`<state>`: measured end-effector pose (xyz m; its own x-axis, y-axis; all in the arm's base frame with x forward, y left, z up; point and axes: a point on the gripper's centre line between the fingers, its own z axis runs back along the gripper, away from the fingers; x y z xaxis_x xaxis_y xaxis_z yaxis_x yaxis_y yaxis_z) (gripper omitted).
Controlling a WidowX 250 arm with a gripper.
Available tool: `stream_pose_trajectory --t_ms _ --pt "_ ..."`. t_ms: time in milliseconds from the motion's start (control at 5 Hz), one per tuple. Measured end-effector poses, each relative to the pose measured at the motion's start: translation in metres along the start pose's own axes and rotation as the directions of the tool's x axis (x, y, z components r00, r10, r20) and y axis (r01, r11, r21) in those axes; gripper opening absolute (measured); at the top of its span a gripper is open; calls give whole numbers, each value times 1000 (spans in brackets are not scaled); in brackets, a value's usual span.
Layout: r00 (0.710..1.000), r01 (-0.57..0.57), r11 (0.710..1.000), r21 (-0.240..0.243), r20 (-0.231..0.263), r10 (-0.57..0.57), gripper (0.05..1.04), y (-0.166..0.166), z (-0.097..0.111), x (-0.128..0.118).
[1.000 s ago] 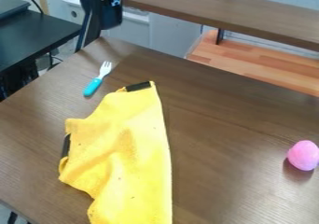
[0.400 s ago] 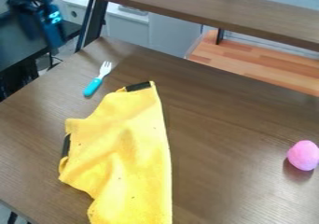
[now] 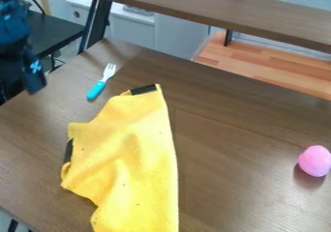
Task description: Unfold the cloth from bottom left to top right
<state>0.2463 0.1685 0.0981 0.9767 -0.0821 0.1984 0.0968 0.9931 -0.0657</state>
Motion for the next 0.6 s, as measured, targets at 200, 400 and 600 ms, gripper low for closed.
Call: stream_pose_trajectory --t_ms 200,400,600 --pt "1000 -5 1000 -27 16 5 1000 5 -24 -9" --pt "996 -80 996 -45 37 82 1000 3 -38 -12" --pt "985 -170 985 -43 -19 169 1000 5 -52 -18"
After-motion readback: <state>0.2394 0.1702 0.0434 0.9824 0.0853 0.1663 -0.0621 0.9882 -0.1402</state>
